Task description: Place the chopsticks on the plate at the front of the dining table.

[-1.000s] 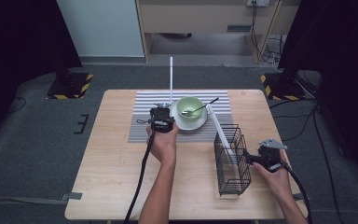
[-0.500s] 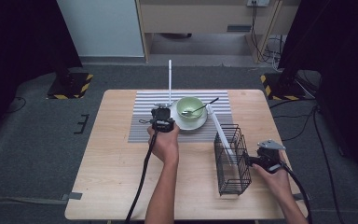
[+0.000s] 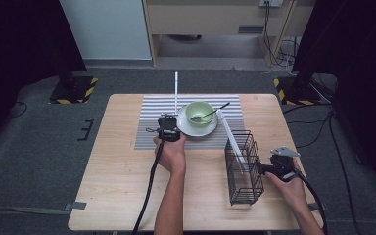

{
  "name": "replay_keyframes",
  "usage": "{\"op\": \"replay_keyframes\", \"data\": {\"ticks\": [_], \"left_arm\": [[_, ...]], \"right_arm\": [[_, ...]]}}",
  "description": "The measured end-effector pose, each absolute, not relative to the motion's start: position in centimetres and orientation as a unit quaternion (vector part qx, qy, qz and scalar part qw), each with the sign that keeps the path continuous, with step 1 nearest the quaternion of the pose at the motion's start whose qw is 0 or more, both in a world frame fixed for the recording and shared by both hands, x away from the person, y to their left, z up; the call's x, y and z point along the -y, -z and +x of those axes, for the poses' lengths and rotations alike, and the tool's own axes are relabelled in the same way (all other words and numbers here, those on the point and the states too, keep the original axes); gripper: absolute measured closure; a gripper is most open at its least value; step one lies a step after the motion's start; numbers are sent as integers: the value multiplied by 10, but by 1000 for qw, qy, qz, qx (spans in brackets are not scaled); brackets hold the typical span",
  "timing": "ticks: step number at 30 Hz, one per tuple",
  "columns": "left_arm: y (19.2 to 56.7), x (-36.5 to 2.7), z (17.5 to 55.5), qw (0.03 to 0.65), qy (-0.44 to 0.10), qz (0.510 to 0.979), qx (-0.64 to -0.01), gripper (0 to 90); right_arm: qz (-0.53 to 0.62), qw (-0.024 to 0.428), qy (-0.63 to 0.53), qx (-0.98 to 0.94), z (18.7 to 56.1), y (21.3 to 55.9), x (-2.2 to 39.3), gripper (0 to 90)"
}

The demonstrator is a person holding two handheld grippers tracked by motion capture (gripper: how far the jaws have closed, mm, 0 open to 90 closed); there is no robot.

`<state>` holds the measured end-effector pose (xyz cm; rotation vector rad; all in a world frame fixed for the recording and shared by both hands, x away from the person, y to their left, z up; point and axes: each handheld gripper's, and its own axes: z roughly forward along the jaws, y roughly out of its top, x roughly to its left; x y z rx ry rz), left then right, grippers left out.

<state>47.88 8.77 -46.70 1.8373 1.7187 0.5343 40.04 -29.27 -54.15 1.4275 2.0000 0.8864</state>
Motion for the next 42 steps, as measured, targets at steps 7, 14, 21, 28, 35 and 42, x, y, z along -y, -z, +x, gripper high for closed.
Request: {"op": "replay_keyframes", "data": {"ticks": [7,14,21,28,35,42], "left_arm": [[477,-87,481,277,-189,686,-645,864],[479,-86,482,277,-186,688,-645,864],[480,-86,482,279,-182,686,-647,863],[483,-89,481,278,-181,684,-649,863],[486,-89,481,277,-180,685,-649,862],[488,-87,482,277,-176,685,-650,862]], "right_arm": [[526,262,-324,-741,400,542,293,145],[527,261,-324,-741,399,542,294,145],[526,260,-320,-744,398,542,293,144],[528,257,-319,-744,399,542,293,143],[526,256,-319,-746,399,542,292,142],[526,254,-319,-747,398,542,292,141]]}}
